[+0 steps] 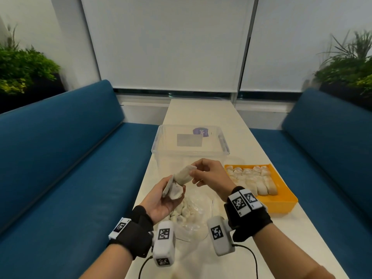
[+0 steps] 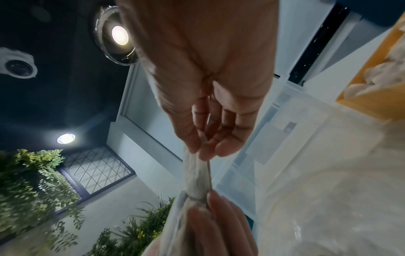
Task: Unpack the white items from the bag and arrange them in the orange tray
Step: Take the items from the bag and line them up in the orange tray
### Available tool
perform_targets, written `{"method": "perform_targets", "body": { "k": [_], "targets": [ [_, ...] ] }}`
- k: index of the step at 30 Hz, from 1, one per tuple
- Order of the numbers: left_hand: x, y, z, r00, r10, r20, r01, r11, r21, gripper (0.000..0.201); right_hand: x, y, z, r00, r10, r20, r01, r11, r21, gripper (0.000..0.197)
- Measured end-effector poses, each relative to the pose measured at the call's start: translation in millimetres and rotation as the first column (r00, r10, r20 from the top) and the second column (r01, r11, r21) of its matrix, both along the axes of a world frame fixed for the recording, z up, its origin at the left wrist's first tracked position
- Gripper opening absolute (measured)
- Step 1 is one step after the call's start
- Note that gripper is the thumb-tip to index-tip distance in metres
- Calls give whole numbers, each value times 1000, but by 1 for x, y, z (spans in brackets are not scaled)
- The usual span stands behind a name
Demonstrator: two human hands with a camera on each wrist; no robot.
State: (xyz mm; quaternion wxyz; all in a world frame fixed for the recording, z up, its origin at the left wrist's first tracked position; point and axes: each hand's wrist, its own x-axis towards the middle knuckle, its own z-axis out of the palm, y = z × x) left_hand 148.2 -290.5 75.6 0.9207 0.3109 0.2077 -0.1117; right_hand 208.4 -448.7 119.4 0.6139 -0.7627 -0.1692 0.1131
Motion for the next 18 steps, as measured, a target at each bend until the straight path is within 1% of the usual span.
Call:
{"method": "perform_targets", "body": {
  "k": [4, 6, 9, 13, 16, 18],
  "targets": [
    [3, 1, -1, 1000, -22, -8, 22, 1000, 5, 37, 10, -7, 19, 997, 77, 19, -75, 994, -73, 8],
    [4, 0, 0, 1000, -24, 1, 24, 999, -23, 37, 14, -9, 29, 994, 107, 38, -102, 987, -128, 11],
    [5, -4, 3, 1000, -28, -15, 27, 997, -76, 44, 19, -10, 42, 986, 153, 72, -136, 969, -206, 12],
    [8, -8, 6, 997, -60, -39, 55, 992, -113, 54, 21, -11, 54, 969, 226, 97, -193, 944, -266, 7],
    [8, -10, 8, 993, -95, -66, 84, 984, -156, 62, 23, -11, 58, 956, 262, 128, -213, 927, -309, 9],
    [7, -12, 9, 992, -98, -81, 81, 979, -190, 63, 23, -12, 59, 948, 280, 151, -218, 916, -336, 11]
  ]
}}
